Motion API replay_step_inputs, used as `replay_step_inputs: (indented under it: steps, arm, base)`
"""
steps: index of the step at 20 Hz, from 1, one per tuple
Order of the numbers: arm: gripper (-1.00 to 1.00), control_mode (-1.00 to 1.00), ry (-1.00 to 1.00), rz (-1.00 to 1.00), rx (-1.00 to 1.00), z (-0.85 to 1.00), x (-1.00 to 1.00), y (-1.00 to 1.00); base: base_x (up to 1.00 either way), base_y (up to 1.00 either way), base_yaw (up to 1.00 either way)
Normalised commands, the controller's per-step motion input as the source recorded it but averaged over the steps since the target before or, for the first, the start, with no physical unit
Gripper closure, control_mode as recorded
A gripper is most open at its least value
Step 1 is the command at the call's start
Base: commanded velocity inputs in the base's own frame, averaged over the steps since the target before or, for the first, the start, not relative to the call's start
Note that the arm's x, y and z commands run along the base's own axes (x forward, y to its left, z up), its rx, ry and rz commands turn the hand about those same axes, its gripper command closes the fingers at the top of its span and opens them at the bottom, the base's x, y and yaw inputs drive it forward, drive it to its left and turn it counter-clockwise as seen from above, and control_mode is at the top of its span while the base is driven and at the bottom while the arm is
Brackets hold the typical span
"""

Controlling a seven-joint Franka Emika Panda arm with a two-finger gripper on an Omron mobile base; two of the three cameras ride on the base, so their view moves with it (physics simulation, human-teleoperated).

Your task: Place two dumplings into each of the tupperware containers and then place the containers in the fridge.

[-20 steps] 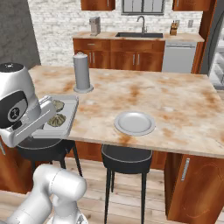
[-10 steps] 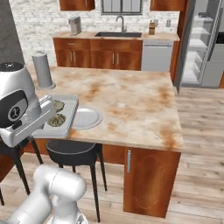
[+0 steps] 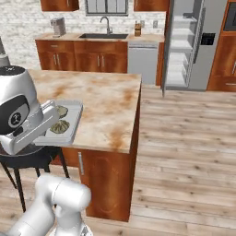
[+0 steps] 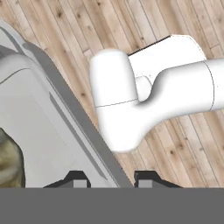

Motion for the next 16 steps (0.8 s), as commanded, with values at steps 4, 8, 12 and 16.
replay_step_inputs:
  steps: [4,8,12,16]
  arm:
    - [1.00,1.00,0.00,0.00,0.00,0.00,0.00,0.00]
    - [1.00,1.00,0.00,0.00,0.00,0.00,0.00,0.00]
    - [1.00,1.00,0.00,0.00,0.00,0.00,0.00,0.00]
    - [1.00,1.00,0.00,0.00,0.00,0.00,0.00,0.00]
  base:
    - [0.38,-1.00,-0.04]
    - [0.57,-1.00,-0.03]
    - [0.82,-1.00,0.00]
    - [0.94,-1.00,0.00]
